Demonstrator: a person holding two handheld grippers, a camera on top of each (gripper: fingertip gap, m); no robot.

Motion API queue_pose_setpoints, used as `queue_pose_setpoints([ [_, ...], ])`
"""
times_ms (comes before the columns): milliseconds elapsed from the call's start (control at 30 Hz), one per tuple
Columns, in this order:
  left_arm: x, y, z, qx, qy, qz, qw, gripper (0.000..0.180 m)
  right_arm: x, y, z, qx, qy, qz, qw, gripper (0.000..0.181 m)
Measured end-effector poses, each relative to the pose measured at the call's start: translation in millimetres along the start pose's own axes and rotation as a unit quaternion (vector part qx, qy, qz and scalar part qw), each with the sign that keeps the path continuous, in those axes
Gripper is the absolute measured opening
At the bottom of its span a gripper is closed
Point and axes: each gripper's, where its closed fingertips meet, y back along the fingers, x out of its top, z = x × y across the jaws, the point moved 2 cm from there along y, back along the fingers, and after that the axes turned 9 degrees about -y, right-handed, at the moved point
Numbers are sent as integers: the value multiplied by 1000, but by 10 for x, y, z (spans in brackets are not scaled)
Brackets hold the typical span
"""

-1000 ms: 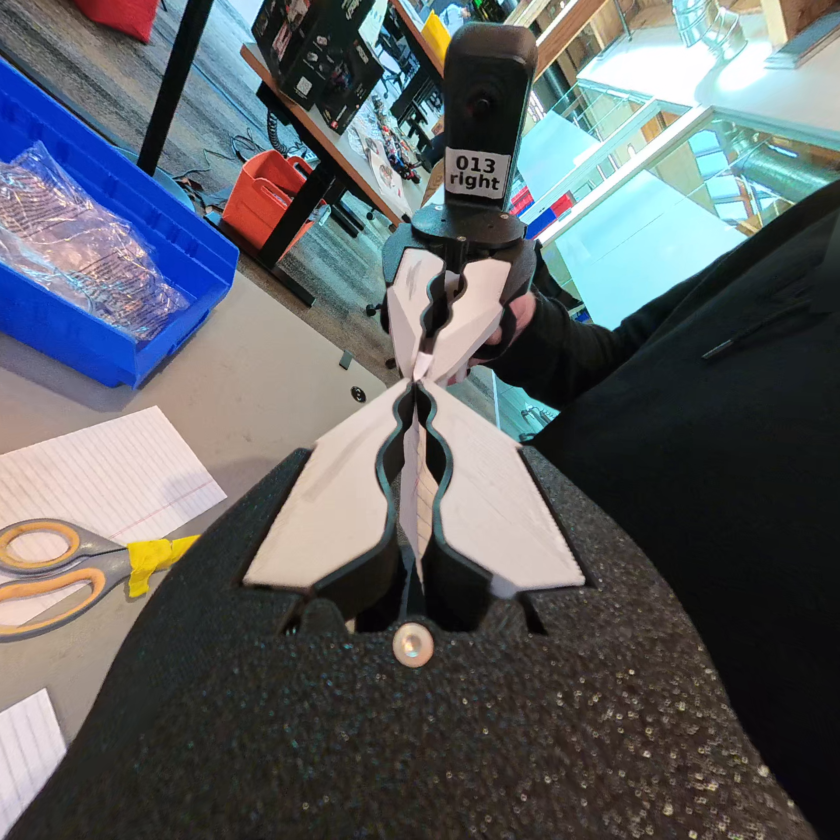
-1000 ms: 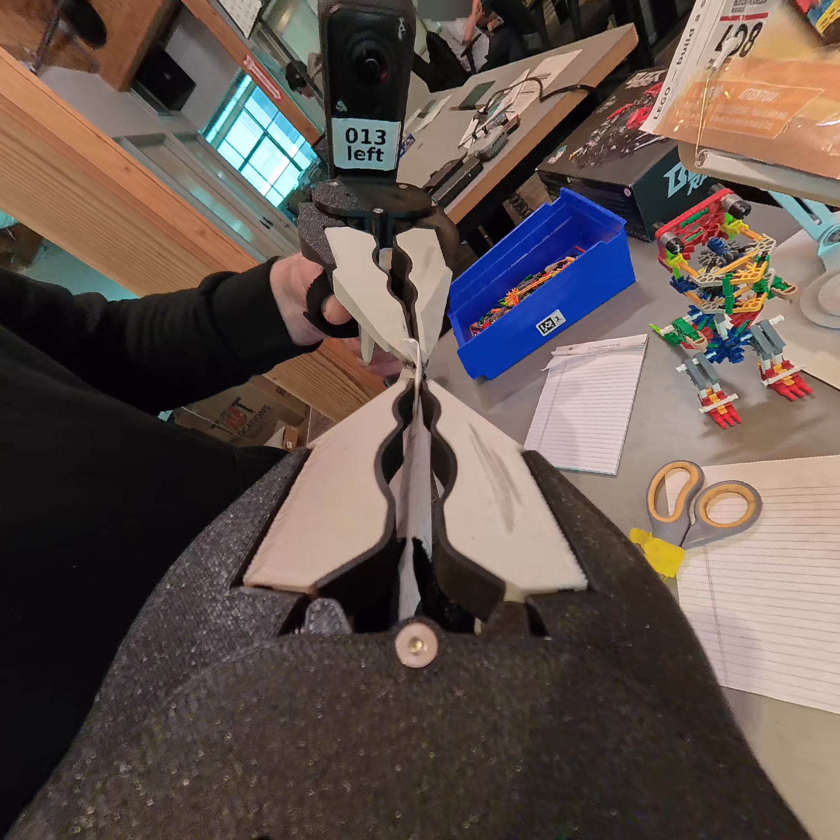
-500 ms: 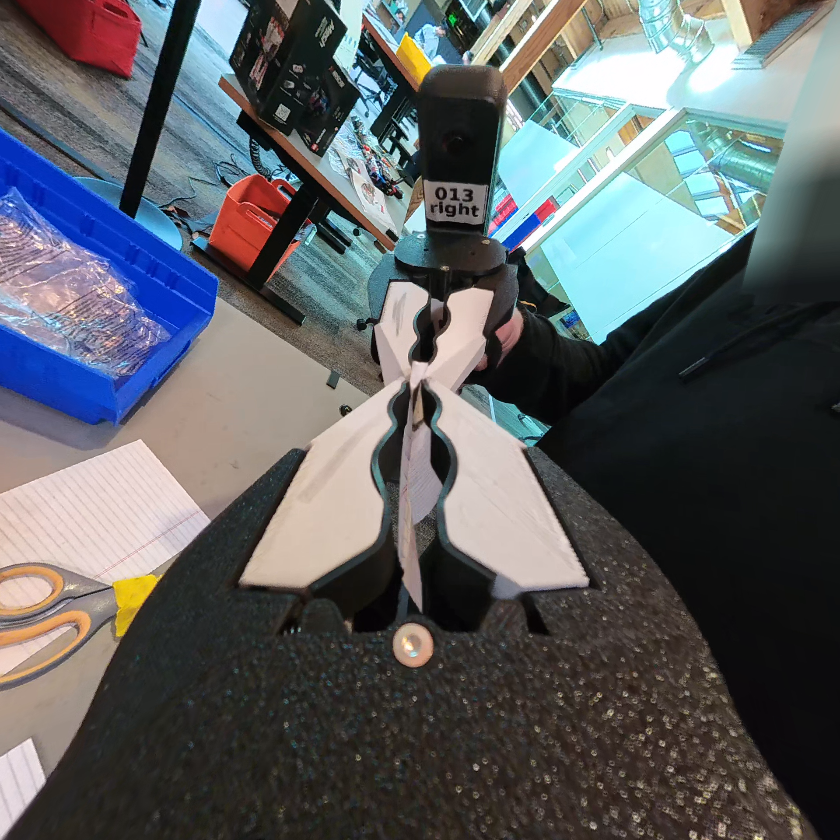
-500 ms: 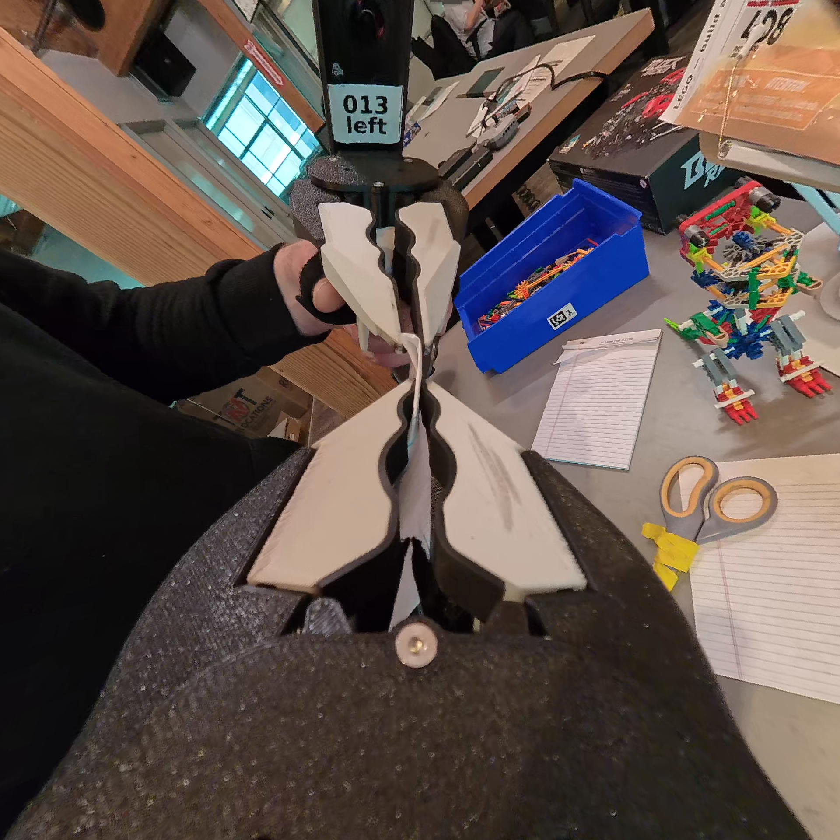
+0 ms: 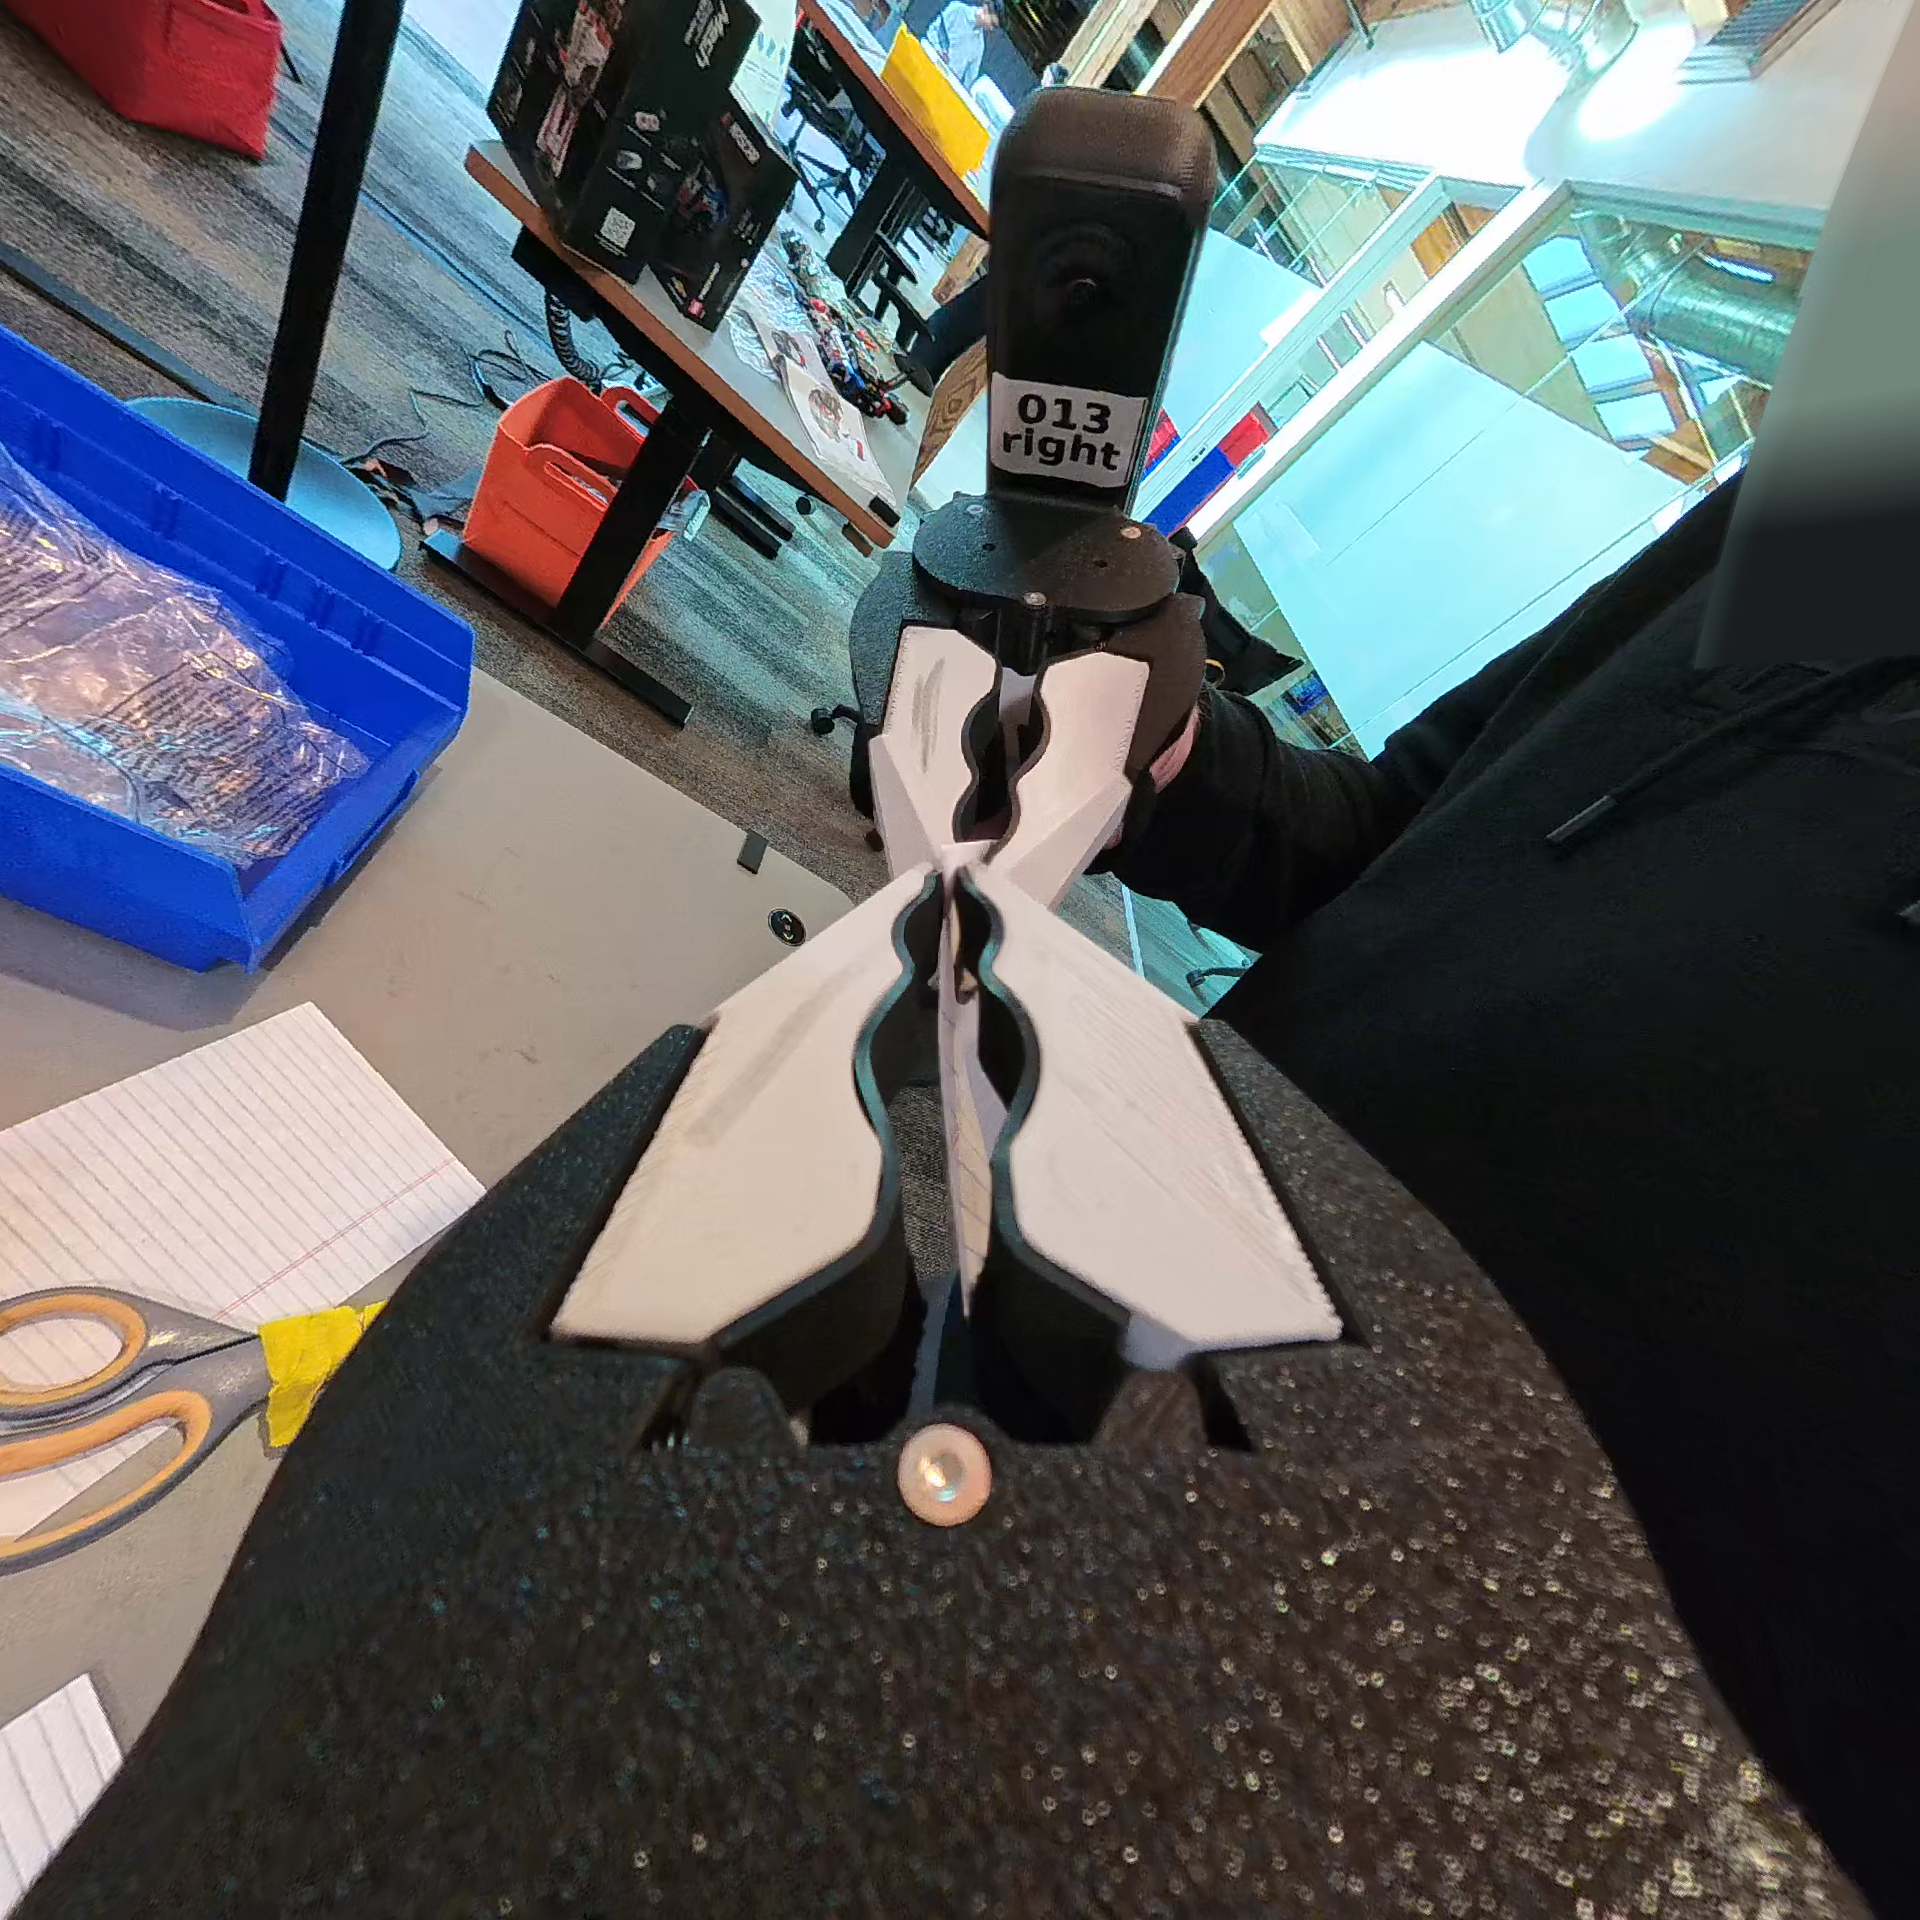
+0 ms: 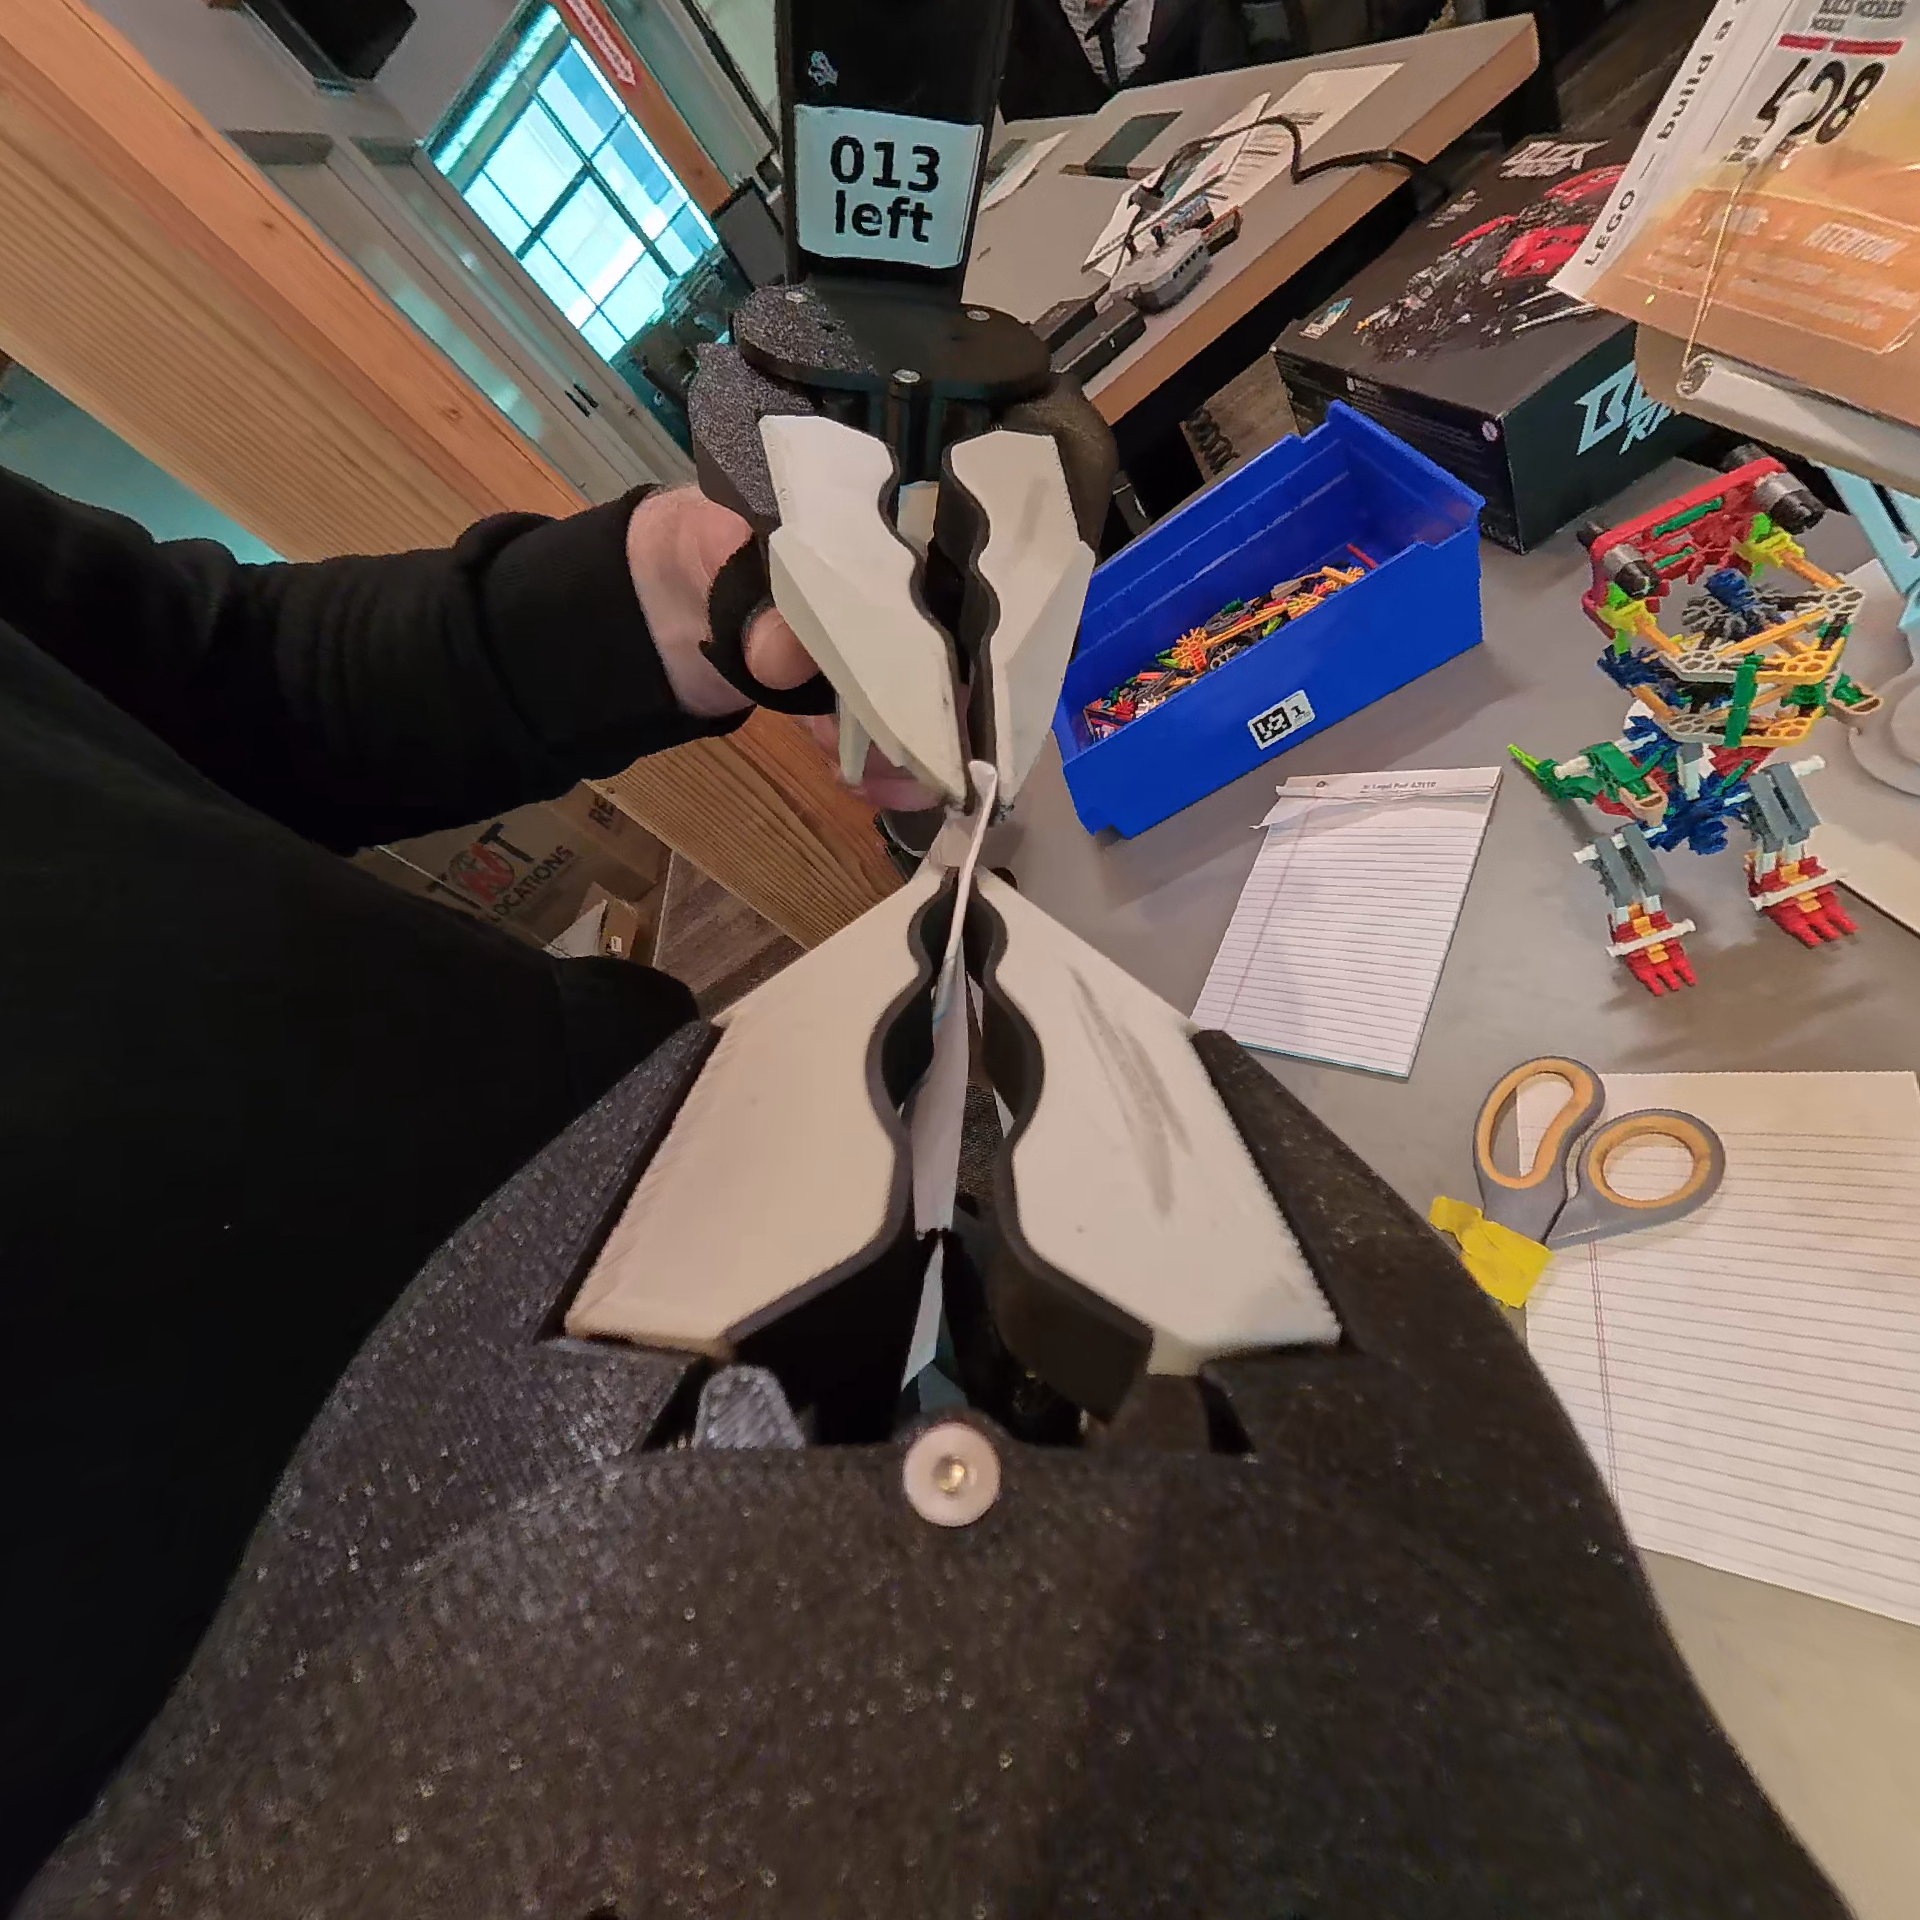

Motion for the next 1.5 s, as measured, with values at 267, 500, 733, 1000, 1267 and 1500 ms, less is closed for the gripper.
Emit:
queue_pose_setpoints([
  [267, -6, -9, 11, -9, 11, 11, 1000, 0, -11, 7, -14, 19, -9, 5, 1000, 0],
  [500, -45, -3, -21, -22, 51, 24, 998, 2, -46, -15, 29, 18, -2, -7, 1000, 0],
  [733, -168, -16, -83, -13, 67, 20, 997, 0, -149, -53, 95, 18, -3, -27, 999, 0],
  [1000, -442, -25, -272, -28, 194, 76, 978, 1, -337, -166, 281, 30, -38, -58, 997, 0],
  [1267, -616, -60, -305, -27, 227, 74, 971, 0, -499, -208, 364, 68, -78, -63, 993, 0],
  [1500, -806, -96, -464, 2, 272, 114, 955, 0, -642, -261, 546, 79, -114, -69, 988, 0],
])
